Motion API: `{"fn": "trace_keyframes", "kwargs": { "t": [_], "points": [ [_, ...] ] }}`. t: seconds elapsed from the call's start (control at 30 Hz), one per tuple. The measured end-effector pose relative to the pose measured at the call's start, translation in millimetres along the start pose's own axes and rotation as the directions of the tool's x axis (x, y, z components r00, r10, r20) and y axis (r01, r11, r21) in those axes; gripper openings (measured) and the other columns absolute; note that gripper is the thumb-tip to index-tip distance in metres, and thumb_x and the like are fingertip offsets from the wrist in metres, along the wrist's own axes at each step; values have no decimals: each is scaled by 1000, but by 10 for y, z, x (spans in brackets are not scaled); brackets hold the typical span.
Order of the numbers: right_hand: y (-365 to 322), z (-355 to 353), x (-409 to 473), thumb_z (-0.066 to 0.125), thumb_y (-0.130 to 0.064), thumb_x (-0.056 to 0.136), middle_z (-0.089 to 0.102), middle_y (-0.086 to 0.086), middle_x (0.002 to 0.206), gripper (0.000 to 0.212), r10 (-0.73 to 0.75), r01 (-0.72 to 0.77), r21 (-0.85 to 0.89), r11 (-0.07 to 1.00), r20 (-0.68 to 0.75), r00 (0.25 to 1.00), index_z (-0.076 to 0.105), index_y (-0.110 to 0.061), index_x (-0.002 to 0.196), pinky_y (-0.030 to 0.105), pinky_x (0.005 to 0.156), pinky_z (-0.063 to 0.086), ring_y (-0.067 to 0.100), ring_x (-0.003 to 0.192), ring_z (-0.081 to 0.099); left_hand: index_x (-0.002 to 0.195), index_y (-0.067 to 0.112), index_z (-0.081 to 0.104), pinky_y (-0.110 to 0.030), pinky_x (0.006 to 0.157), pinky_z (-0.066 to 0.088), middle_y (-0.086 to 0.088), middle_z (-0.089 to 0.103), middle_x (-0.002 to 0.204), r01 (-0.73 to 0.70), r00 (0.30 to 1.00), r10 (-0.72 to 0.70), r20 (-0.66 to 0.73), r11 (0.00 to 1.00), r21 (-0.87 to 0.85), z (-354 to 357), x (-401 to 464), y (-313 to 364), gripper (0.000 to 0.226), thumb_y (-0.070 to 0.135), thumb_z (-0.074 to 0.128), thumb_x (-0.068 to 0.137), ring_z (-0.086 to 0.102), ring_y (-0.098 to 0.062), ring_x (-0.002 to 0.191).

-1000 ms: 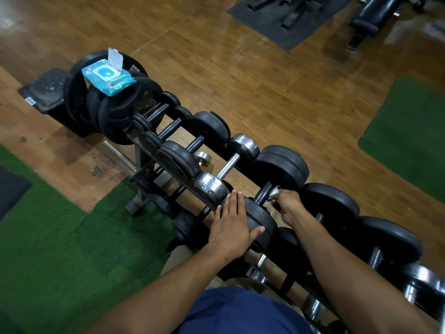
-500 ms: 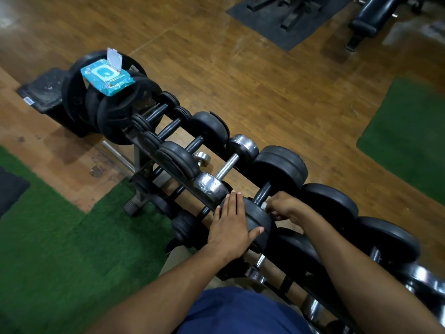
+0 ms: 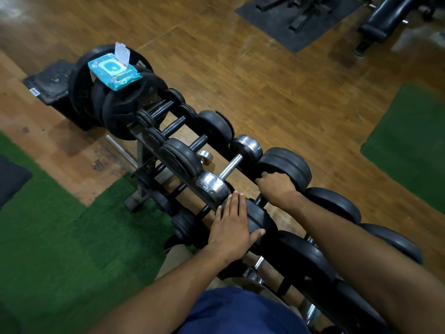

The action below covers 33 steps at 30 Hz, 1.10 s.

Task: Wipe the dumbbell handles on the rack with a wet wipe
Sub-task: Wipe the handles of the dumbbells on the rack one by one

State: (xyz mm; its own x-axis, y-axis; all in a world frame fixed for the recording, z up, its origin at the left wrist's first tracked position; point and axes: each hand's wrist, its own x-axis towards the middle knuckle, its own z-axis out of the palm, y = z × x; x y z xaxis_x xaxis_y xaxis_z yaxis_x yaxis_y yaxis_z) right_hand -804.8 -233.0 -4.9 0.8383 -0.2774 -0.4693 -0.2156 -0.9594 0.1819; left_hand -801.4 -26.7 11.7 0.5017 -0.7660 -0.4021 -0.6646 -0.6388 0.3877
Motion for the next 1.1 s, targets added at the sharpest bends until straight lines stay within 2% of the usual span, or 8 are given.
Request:
{"fn": "trace_keyframes", "kwargs": {
  "t": [0.2,0.3,0.4,0.5,0.63,0.8,0.93,1.1],
  "points": [
    [-23,-62,250,45,-35,101,68,2,78,31,-62,-10,173,985,406,912,70,-16,99,30,63,47,18,67,61,161,13,-14,-47,127,6,-5,-15,170,1,1000,-2,-29,1000,-17,29,9,-6,106,76,38,94,-12,-20,157],
    [-87,-136,304,47,-23,96,65,3,67,27,-139,-20,285,958,527,839,69,-9,91,26,56,46,19,54,57,161,13,-13,-47,127,6,-5,-15,170,2,999,-2,-36,1000,-18,39,9,-6,106,76,39,94,-12,-20,157],
    [-169,-216,237,43,-8,93,61,5,62,25,-227,-16,402,915,549,804,63,-9,78,25,49,43,17,47,50,162,14,-13,-46,127,5,-5,-14,171,-1,999,1,-50,1000,-19,38,17,-3,106,75,40,94,-12,-20,157],
    [-126,-194,121,47,-7,95,67,7,69,30,-267,12,516,857,423,866,64,-22,75,28,51,49,18,53,60,161,14,-14,-46,128,5,-5,-15,170,-11,999,10,-38,1000,-24,47,17,-8,105,75,39,94,-13,-20,157],
    [107,-20,-119,58,-13,99,74,9,84,17,-135,-131,903,409,202,970,75,-14,96,25,58,55,14,62,69,161,15,-15,-46,128,5,-5,-16,170,-16,999,15,-33,1000,-13,36,13,-20,104,76,37,94,-14,-20,157],
    [326,462,-504,59,-5,96,72,16,82,15,176,-366,931,5,360,916,74,-6,92,31,62,53,24,70,70,161,14,-15,-46,128,4,-5,-18,170,-24,999,24,-24,1000,-4,26,10,-5,104,76,35,95,-15,-20,156],
    [136,696,-547,60,2,89,69,15,78,19,212,-480,851,-214,520,828,73,-9,82,24,57,49,23,68,64,161,13,-15,-45,128,4,-4,-18,170,-26,1000,26,-17,1000,10,30,15,-18,104,77,33,94,-15,-20,156],
    [-73,632,-413,57,2,83,70,7,72,21,105,-574,784,-236,608,787,74,-10,81,25,59,50,19,63,63,161,12,-14,-46,128,5,-6,-17,170,-29,999,29,-12,999,32,21,17,-7,105,78,33,94,-14,-20,156]
  ]
}}
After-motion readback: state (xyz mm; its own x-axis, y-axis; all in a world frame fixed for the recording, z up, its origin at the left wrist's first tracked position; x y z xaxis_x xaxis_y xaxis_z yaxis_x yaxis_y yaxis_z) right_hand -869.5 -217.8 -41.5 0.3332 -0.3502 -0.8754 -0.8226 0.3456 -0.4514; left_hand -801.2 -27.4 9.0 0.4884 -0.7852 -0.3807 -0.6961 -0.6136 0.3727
